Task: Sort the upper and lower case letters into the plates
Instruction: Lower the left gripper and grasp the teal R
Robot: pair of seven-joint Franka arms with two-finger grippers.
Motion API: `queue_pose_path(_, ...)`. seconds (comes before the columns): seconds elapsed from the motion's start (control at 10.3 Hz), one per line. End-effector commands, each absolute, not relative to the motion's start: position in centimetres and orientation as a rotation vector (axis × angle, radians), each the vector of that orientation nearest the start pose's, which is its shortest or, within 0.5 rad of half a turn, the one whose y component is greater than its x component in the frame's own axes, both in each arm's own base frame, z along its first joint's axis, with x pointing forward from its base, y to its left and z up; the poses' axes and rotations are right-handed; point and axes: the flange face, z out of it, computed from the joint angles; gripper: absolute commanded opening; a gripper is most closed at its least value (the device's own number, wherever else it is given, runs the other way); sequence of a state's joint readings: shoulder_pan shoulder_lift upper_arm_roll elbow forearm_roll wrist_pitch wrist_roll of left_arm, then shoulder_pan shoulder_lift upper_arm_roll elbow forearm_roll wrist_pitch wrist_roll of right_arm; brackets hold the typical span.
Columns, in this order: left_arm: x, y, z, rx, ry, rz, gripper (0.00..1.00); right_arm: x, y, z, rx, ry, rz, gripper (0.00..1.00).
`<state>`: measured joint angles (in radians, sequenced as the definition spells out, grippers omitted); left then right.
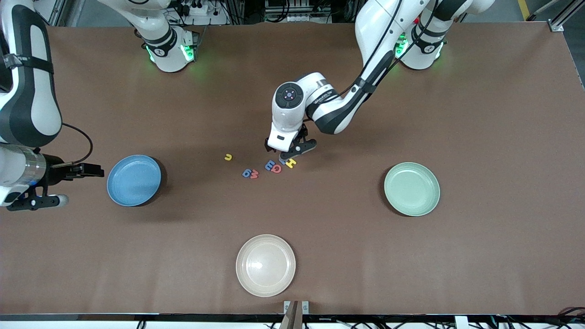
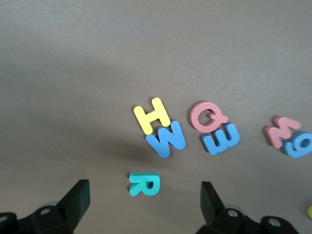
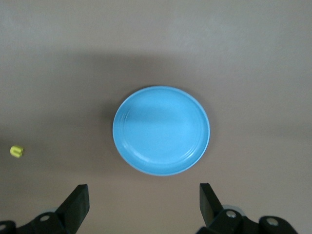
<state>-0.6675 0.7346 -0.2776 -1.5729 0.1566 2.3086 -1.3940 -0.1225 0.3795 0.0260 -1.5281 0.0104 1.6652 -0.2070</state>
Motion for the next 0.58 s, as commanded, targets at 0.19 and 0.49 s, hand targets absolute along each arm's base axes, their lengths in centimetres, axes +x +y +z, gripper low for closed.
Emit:
queue_pose_path(0.19,42.4,-56.3,18.4,-3.116,-0.595,-0.028,1.0,63.9,-5.1,42.9,-3.064,-0.235,0.407,1.0)
queue_pose_path(0.49,42.3,-56.3,17.7,-3.126,-0.593,-0.032,1.0,63.8,-5.6,42.9,-3.068,-0.222,0.408,1.0)
